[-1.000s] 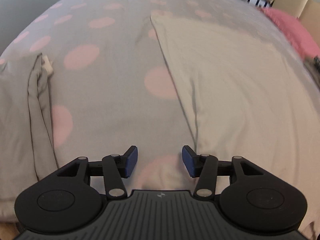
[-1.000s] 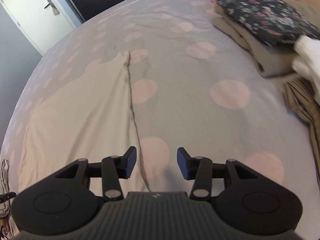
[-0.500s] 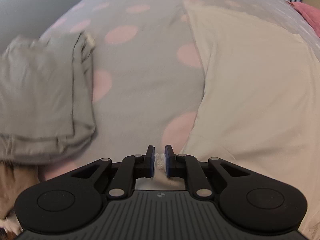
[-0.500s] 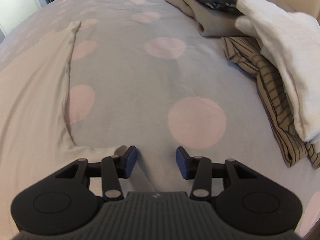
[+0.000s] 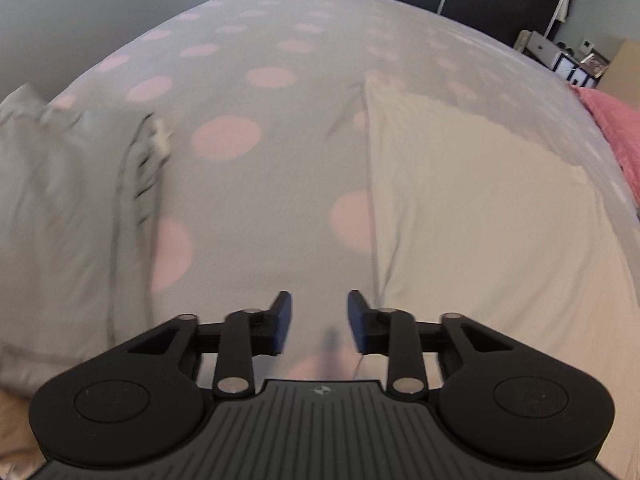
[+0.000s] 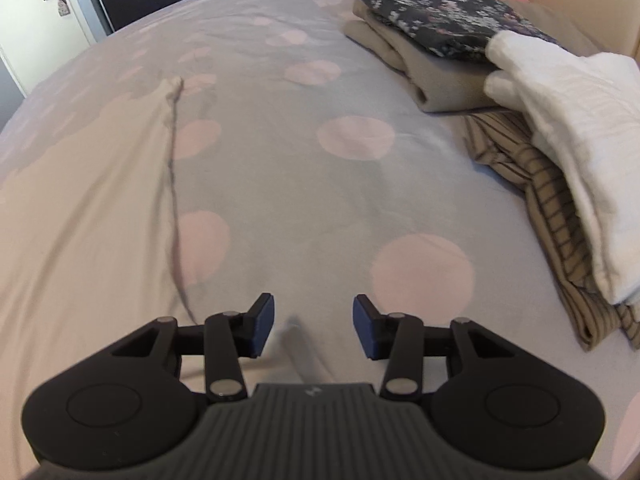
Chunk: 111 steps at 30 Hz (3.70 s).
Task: Fold clothes
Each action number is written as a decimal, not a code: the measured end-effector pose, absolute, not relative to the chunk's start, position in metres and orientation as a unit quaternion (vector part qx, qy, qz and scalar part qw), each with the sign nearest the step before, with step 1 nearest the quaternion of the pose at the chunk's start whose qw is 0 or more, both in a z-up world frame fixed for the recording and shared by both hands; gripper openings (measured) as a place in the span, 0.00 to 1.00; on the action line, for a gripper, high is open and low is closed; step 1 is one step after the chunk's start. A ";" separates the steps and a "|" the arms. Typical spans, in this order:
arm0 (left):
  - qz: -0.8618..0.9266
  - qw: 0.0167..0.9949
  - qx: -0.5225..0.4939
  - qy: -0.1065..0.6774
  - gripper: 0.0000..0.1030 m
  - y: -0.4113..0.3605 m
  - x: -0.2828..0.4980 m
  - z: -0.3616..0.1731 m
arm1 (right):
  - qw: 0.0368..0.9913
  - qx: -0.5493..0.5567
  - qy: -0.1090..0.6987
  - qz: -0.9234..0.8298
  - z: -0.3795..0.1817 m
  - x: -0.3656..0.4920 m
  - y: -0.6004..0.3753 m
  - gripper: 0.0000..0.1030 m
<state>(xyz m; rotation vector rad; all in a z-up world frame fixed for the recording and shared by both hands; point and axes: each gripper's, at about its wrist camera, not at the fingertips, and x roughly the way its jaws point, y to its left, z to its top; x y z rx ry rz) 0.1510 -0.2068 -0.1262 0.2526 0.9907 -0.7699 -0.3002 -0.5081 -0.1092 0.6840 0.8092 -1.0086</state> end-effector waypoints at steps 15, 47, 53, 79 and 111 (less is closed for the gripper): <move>-0.397 0.816 0.179 0.382 0.04 -0.284 0.159 -0.173 | 0.782 0.285 0.370 -0.413 -0.117 -0.242 -0.517 0.48; -0.355 0.836 0.115 0.403 0.00 -0.260 0.171 -0.164 | 0.767 0.308 0.383 -0.413 -0.129 -0.237 -0.529 0.53; -0.373 0.809 0.102 0.443 0.29 -0.252 0.159 -0.162 | 0.779 0.316 0.371 -0.394 -0.125 -0.238 -0.524 0.52; -0.368 0.808 0.149 0.436 0.29 -0.212 0.116 -0.151 | 0.769 0.319 0.347 -0.432 -0.104 -0.288 -0.521 0.44; -0.421 0.776 0.158 0.443 0.39 -0.197 0.019 -0.134 | 0.716 0.475 0.292 -0.420 -0.102 -0.386 -0.461 0.13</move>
